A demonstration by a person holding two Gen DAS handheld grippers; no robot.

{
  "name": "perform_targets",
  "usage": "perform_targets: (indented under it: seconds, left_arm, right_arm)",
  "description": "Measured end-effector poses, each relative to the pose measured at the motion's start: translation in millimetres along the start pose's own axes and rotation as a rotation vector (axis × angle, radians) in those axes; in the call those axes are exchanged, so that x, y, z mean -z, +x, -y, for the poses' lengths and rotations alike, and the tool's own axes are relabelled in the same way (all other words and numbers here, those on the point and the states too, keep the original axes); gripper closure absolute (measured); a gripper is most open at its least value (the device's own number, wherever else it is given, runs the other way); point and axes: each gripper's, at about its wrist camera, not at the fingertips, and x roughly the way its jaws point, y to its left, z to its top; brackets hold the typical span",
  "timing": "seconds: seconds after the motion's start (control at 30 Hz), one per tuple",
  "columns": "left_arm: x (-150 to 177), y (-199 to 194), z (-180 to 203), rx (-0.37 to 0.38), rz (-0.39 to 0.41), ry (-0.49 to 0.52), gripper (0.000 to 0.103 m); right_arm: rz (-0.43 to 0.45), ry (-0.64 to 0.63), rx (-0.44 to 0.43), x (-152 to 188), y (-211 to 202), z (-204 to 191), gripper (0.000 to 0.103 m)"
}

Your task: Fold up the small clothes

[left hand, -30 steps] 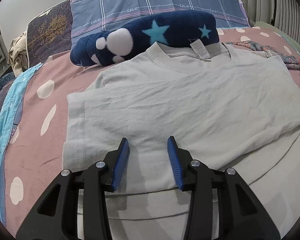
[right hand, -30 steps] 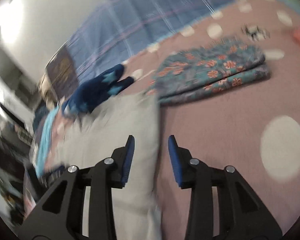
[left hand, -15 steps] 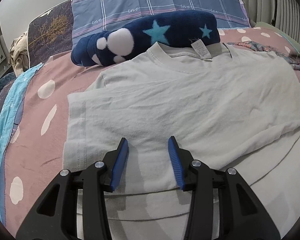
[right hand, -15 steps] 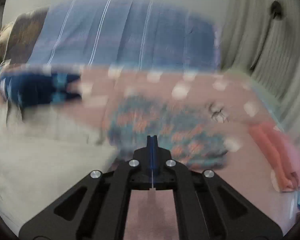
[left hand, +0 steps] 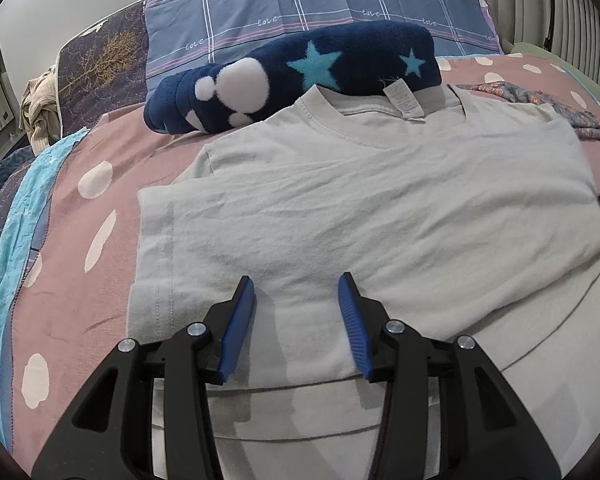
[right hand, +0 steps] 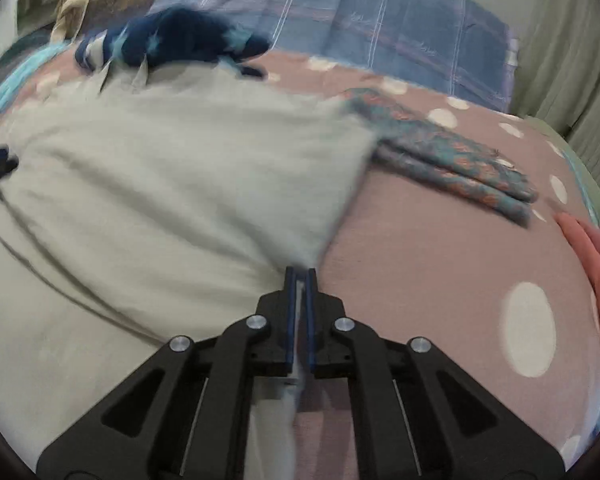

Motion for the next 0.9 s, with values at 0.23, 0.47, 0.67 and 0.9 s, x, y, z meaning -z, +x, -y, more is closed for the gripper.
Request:
perform_targets:
  seconds: [0.23, 0.47, 0.67, 0.9]
  left_arm:
    - [0, -10, -10, 0.042, -0.007, -0.057, 0.052]
    - [33, -76, -7, 0.147, 0.057, -0.041, 0.049]
    - [68, -112, 3, 0.167, 0.073, 0.002, 0.041]
    - [92, -113, -8, 0.150, 0.040, -0.036, 0.039]
  right_arm:
    - [0.085, 0.029, -0.057, 12, -59, -9, 0.099]
    - [0.144, -0.033, -0.074, 39, -114, -42, 0.093]
    - [0.183, -0.064, -0.122, 50, -144, -67, 0.087]
    - [0.201, -0.072, -0.137, 51, -152, -75, 0.083]
